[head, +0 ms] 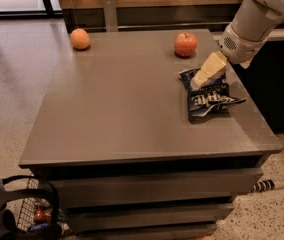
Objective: Move blue chip bag near orange
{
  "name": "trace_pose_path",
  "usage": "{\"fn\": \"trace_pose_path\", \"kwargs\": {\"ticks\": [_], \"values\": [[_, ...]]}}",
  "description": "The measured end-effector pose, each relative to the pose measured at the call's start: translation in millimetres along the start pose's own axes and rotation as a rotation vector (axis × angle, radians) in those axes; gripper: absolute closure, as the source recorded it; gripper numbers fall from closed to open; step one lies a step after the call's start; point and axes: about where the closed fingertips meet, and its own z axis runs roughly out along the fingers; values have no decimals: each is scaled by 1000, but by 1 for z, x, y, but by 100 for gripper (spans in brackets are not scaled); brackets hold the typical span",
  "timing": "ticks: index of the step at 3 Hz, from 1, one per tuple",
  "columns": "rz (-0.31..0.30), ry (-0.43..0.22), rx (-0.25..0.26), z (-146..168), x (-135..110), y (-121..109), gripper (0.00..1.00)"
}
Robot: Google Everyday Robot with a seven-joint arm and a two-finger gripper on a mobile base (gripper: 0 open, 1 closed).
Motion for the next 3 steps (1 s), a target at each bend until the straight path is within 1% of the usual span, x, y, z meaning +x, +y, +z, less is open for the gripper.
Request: {"fn": "trace_pose_path", "kwargs": {"ticks": [1,2,3], "values": [[6,2,-51,23,2,15,0],[4,-3,-77,40,1,21,0],[-1,2,-107,67,-4,24,26]]}}
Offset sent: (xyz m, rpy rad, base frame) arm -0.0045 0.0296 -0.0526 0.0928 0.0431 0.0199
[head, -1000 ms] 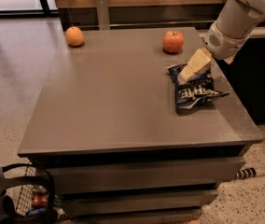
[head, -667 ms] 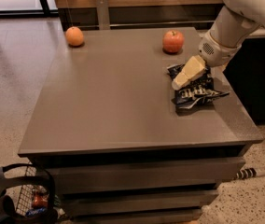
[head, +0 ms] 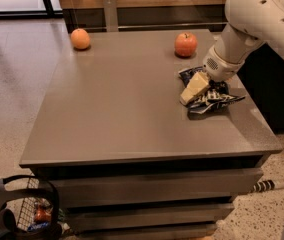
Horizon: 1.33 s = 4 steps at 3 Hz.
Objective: Move blue chip bag near orange
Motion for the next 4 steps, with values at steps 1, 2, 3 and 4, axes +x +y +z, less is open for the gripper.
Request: {"fn": "trace_pose_path", "kwargs": {"ticks": [1,2,3,4], "values": [[0,0,0,-3,-1,0,49],[0,0,0,-9,-2,1,73],[0,0,0,-17,-4,2,95],[0,0,0,-20,-5,3,100]]}}
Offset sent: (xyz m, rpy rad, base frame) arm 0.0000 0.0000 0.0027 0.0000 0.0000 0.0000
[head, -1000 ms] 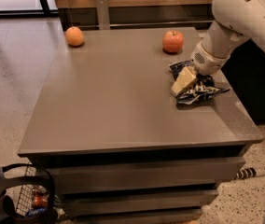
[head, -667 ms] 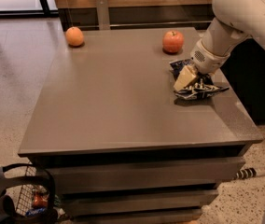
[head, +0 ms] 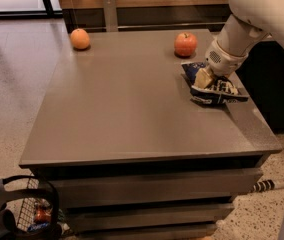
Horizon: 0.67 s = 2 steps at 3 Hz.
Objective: Move blue chip bag near orange
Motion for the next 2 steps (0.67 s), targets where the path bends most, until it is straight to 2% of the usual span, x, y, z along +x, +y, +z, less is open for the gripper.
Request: {"fn": "trace_pose_path", "kwargs": {"ticks": [1,2], "values": [[-38,-9,38,-19,2,4,100],[-127,-87,93,-68,-11,10,100]]}}
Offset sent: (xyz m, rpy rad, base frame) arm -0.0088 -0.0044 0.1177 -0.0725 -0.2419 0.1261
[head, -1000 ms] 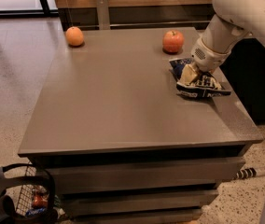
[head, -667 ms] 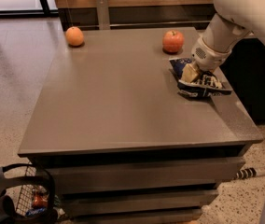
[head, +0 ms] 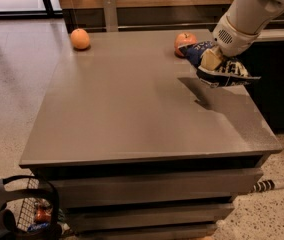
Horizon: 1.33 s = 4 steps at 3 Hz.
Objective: Move blue chip bag near orange
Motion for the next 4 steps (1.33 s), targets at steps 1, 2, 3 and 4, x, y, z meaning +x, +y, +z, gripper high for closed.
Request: {"fn": "trace_pose_path", "kwargs": {"ticks": [1,2,3,4], "values": [[-51,-77,9,-28,-22,-3,100],[-118,-237,-18,-45,-64,-12,100],[-147,-326,-30,-53,-93,-17,100],[-171,-382,-28,-56,-122,-15,100]]}}
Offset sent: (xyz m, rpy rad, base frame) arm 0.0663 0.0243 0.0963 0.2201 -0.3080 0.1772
